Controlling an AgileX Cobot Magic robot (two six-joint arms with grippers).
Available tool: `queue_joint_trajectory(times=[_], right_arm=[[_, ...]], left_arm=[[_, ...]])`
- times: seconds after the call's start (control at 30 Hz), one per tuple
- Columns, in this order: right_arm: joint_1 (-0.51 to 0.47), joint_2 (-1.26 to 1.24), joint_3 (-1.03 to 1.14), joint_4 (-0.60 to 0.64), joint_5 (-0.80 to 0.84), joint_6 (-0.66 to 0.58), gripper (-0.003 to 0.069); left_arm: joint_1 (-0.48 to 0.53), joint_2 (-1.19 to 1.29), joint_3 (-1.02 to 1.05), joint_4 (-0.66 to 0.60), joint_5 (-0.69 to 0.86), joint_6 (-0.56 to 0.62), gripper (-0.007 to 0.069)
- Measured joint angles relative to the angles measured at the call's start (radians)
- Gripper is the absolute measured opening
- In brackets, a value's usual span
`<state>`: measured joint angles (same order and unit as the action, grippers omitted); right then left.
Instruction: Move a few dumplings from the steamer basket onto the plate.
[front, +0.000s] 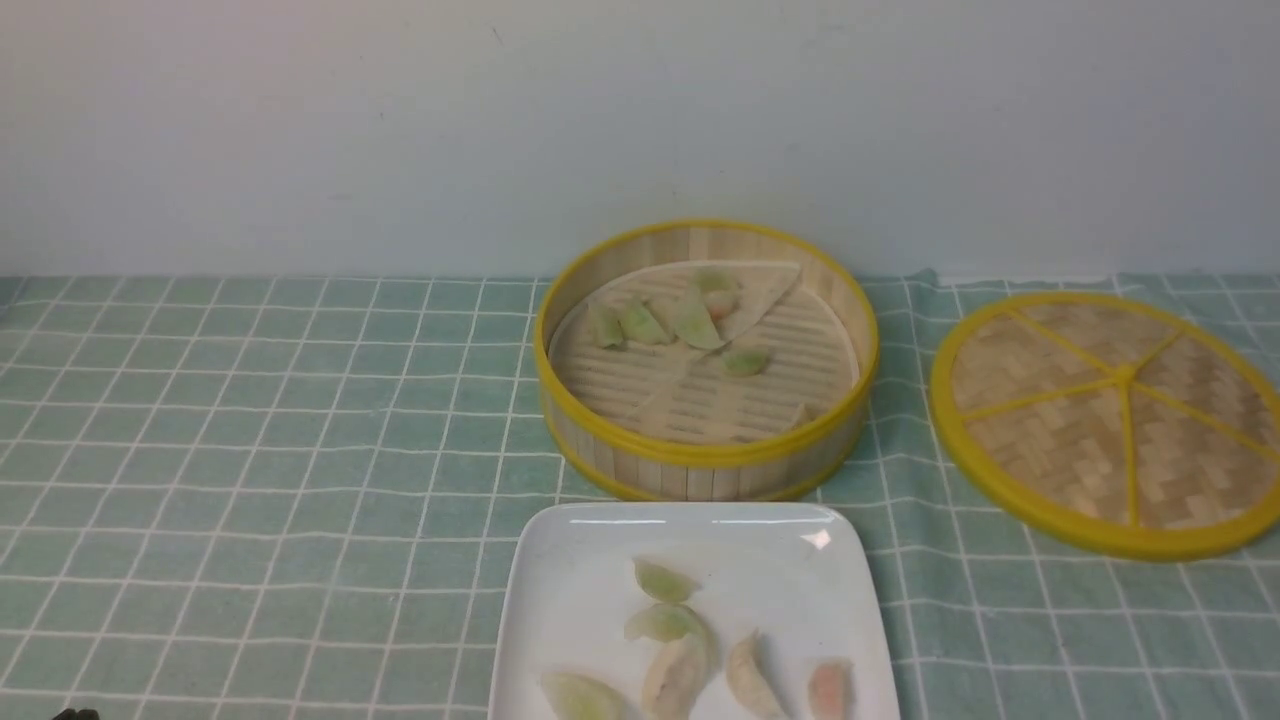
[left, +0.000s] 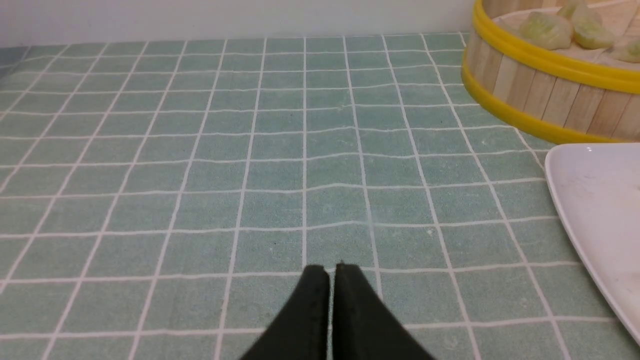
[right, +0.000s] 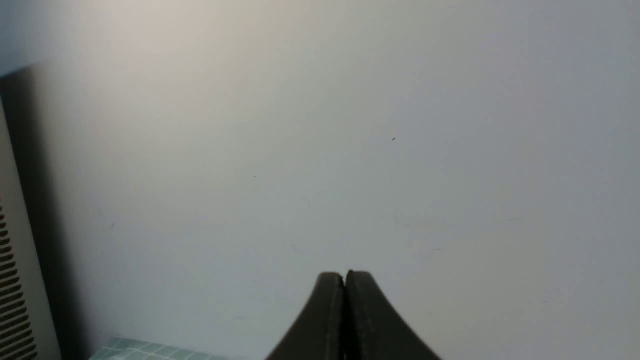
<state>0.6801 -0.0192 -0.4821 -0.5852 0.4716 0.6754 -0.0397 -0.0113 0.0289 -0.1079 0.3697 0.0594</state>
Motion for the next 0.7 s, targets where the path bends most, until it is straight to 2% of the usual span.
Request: queue_joint_trajectory(times=[0.03,0.07,0.13,0.17,0.2,0.23,0.33,0.4,0.53,0.57,0.67,0.7], right_arm=[[0.0,0.0,0.0,0.0,0.0,-0.009,-0.0015],[0.0,0.0,0.002,0.134,0.0,-0.121,-0.0015],[0.0,0.0,0.011,0.264,-0.009,-0.279,-0.0015],[0.0,0.0,0.014,0.296,-0.011,-0.298,-0.0015],[0.0,0.0,0.028,0.4,-0.029,-0.437,-0.0015],[0.0,0.0,0.04,0.478,-0.054,-0.527,-0.0015],[0.0,0.0,0.066,0.613,-0.103,-0.675,-0.0015],[0.0,0.0,0.09,0.658,-0.143,-0.718,-0.0015],[-0.018,0.0,0.157,0.671,-0.181,-0.745,-0.0015],[-0.048,0.0,0.182,0.667,-0.182,-0.747,-0.0015],[-0.222,0.0,0.283,0.654,-0.176,-0.75,-0.0015],[-0.222,0.0,0.29,0.654,-0.175,-0.751,-0.0015]], left_arm=[[0.0,0.0,0.0,0.0,0.0,0.0,-0.0006],[0.0,0.0,0.0,0.0,0.0,0.0,-0.0006],[0.0,0.0,0.0,0.0,0.0,0.0,-0.0006],[0.0,0.0,0.0,0.0,0.0,0.0,-0.0006],[0.0,0.0,0.0,0.0,0.0,0.0,-0.0006],[0.0,0.0,0.0,0.0,0.0,0.0,-0.0006],[0.0,0.0,0.0,0.0,0.0,0.0,-0.0006],[0.0,0.0,0.0,0.0,0.0,0.0,-0.0006],[0.0,0.0,0.0,0.0,0.0,0.0,-0.0006],[0.0,0.0,0.0,0.0,0.0,0.0,-0.0006],[0.0,0.0,0.0,0.0,0.001,0.0,-0.0006],[0.0,0.0,0.0,0.0,0.001,0.0,-0.0006]])
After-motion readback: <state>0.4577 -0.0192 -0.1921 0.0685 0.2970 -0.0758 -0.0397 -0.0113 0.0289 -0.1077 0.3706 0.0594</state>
